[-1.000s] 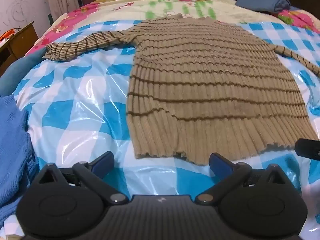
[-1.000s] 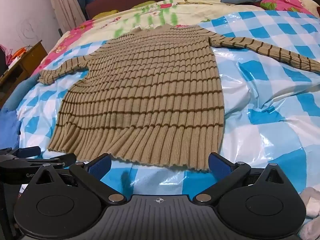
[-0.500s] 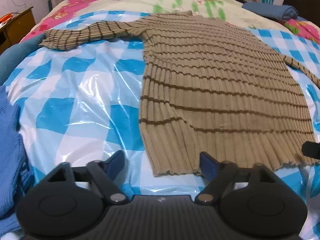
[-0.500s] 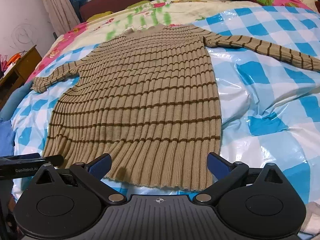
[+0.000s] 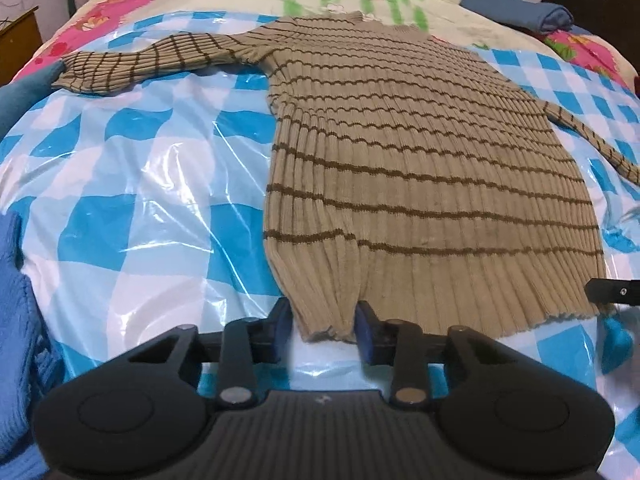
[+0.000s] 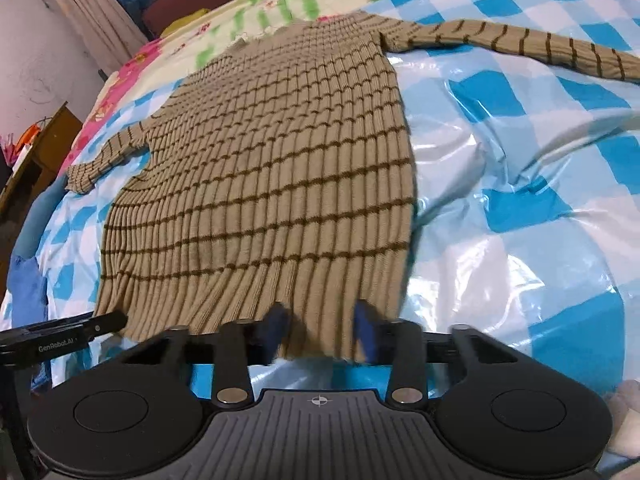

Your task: Fold small clothes

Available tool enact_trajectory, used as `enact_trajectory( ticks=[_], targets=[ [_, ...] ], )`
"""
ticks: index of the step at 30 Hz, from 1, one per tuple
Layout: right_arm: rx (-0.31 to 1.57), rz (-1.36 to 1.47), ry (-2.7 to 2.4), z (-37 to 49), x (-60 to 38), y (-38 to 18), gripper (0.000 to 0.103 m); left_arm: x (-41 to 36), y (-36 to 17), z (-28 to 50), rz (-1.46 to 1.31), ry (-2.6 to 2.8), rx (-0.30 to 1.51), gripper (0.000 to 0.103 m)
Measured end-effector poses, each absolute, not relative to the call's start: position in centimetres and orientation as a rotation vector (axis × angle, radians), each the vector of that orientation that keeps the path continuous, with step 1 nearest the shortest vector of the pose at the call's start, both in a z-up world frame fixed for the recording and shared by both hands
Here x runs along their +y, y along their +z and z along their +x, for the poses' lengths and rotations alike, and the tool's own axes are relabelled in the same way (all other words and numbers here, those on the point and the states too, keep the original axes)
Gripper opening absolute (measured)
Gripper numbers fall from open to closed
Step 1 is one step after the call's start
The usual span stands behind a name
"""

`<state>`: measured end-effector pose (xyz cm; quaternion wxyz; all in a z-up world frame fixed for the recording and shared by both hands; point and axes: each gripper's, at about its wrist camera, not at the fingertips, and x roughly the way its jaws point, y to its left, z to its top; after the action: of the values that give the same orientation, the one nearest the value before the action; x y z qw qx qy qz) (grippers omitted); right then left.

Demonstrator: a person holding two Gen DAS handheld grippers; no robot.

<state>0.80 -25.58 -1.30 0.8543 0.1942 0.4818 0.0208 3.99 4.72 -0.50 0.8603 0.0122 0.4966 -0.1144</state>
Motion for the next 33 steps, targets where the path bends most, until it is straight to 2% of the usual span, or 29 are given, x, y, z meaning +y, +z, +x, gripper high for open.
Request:
enact_trajectory(
  ticks=[2,11,12,15,16,17,19,27,33],
  targets=[
    [1.026,0.416,0.047,0.6,-26.0,-1.4,0.021,4.7,-0.5,3.8,0.035,-0.248,1.046,0.035],
    [1.041,0.431,0.065,-0.3,-26.8,-1.2,0.015,5.4,-0.3,3.4,0.012,-0.260,1.062,0.026],
    [1.042,0.434,0.062,-0.3,-26.9,-1.1,0.021,5.6,-0.2,3.5,-0.006,-0.263,1.064,0.026],
    [1.038,0.438,0.050,-0.2,-27.0,-0.7,0.025,6.3,0.1,3.8,-0.052,-0.278,1.064,0.026],
    [1.036,0.452,0.052,-0.2,-27.1,-0.5,0.035,6.5,0.2,3.8,-0.054,-0.277,1.060,0.027],
    [1.030,0.466,0.055,-0.3,-27.2,-0.3,0.051,6.5,0.3,3.7,-0.047,-0.277,1.056,0.027],
    [1.007,0.468,0.045,-0.3,-27.3,0.1,0.072,6.2,0.4,3.6,-0.030,-0.274,1.051,0.029],
    [0.981,0.439,0.022,0.1,-27.1,0.6,0.071,5.7,0.4,3.9,-0.020,-0.261,1.049,0.032],
    [0.994,0.448,0.027,0.5,-26.8,0.0,0.071,5.4,0.7,4.0,0.033,-0.225,1.034,0.038]
  ],
)
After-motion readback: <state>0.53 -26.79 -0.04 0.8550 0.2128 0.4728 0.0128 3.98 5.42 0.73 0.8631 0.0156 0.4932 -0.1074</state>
